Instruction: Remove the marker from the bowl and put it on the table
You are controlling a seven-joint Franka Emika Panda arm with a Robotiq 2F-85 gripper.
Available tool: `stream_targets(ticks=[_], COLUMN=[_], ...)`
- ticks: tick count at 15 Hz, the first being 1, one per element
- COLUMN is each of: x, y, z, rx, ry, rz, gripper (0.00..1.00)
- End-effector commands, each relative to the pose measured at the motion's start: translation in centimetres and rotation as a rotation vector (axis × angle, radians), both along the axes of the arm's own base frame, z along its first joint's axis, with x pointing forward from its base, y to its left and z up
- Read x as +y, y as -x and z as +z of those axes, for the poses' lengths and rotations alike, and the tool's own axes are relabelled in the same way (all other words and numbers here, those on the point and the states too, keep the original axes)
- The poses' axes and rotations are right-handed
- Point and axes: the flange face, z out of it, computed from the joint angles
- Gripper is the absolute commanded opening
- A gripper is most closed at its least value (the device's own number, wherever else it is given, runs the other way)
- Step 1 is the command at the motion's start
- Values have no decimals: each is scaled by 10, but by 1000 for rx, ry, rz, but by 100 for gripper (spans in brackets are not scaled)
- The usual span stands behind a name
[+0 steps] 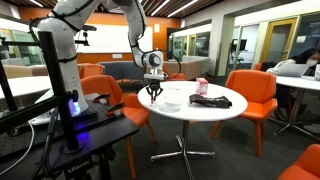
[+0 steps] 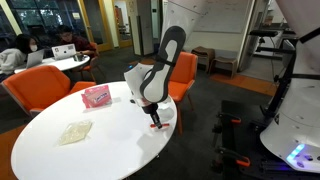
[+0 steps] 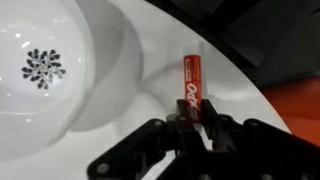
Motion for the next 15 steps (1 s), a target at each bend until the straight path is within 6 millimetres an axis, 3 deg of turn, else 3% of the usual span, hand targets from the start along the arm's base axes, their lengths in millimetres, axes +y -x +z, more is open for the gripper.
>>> stream_targets(ticks=[1,3,4,6,10,12,15], x=[7,13,17,22,25,14,-18], y=[-6,-9,-11,-13,-18,-18,-13], z=[0,3,7,16,51,78,132], rx=[0,-19,-33,-66,-157,-191,-213], ry=[5,-1,-16,-52,-125,-158,-121], rz=[84,107,115,135,160,118,-100], gripper=[5,5,44,52,83,98,100])
